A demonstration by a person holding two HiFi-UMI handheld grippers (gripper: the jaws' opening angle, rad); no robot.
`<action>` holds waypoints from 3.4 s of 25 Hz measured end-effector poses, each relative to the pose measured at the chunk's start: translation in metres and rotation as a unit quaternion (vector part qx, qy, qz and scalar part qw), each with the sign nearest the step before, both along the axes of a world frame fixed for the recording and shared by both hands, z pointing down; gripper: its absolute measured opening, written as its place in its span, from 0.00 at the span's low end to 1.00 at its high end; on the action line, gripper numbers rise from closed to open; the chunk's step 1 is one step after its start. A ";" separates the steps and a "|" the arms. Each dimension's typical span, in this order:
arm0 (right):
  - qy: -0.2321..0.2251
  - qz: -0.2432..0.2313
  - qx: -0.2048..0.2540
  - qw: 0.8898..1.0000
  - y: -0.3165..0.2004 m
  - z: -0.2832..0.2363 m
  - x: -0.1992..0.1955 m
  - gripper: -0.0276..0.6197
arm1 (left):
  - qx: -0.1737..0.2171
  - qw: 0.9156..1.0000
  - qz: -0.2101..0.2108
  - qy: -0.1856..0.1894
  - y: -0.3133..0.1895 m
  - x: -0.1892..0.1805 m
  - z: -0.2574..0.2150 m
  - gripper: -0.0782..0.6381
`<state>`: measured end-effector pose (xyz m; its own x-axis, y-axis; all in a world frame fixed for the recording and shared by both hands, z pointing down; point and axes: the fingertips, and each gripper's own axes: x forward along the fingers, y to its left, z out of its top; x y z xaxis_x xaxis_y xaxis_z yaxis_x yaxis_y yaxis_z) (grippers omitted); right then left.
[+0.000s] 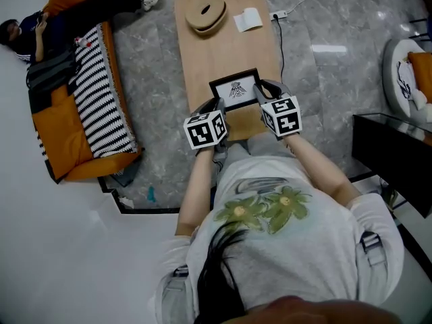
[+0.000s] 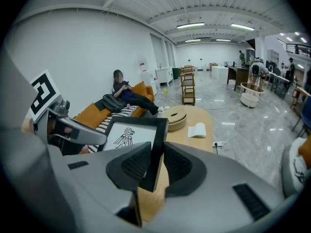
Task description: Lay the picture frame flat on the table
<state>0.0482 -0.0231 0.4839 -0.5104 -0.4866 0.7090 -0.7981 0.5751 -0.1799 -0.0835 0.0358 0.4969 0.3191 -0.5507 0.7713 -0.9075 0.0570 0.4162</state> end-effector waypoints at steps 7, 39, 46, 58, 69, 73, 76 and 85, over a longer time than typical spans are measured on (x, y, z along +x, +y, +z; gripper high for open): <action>0.007 -0.006 -0.010 1.000 -0.006 0.014 0.001 0.18 | -0.018 1.000 -0.001 0.002 -0.003 0.002 0.015 0.23; 0.031 -0.011 -0.076 0.997 -0.021 0.103 -0.003 0.18 | -0.089 0.996 0.011 -0.001 -0.016 0.000 0.098 0.22; 0.035 -0.008 -0.091 0.995 -0.024 0.124 0.001 0.18 | -0.099 0.995 0.024 -0.004 -0.020 0.003 0.117 0.23; 0.036 -0.003 -0.113 0.993 -0.026 0.159 0.001 0.18 | -0.102 0.993 0.056 -0.024 -0.024 0.003 0.145 0.23; 0.049 0.005 -0.138 0.989 -0.023 0.193 0.007 0.18 | -0.123 0.990 0.068 -0.019 -0.022 0.007 0.184 0.23; 0.054 0.004 -0.143 0.988 -0.025 0.206 0.009 0.18 | -0.127 0.989 0.070 -0.018 -0.025 0.010 0.196 0.23; 0.055 0.003 -0.150 0.987 -0.024 0.217 0.008 0.18 | -0.132 0.989 0.067 -0.015 -0.023 0.009 0.207 0.23; 0.055 -0.003 -0.165 0.985 -0.025 0.256 0.006 0.18 | -0.140 0.988 0.065 -0.012 -0.024 0.008 0.243 0.23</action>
<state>0.0543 -0.0479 0.7399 -0.4241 -0.2181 0.8789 -0.8198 0.5048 -0.2703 -0.0760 0.0119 0.7401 0.3529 -0.2698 0.8959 -0.9241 0.0496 0.3789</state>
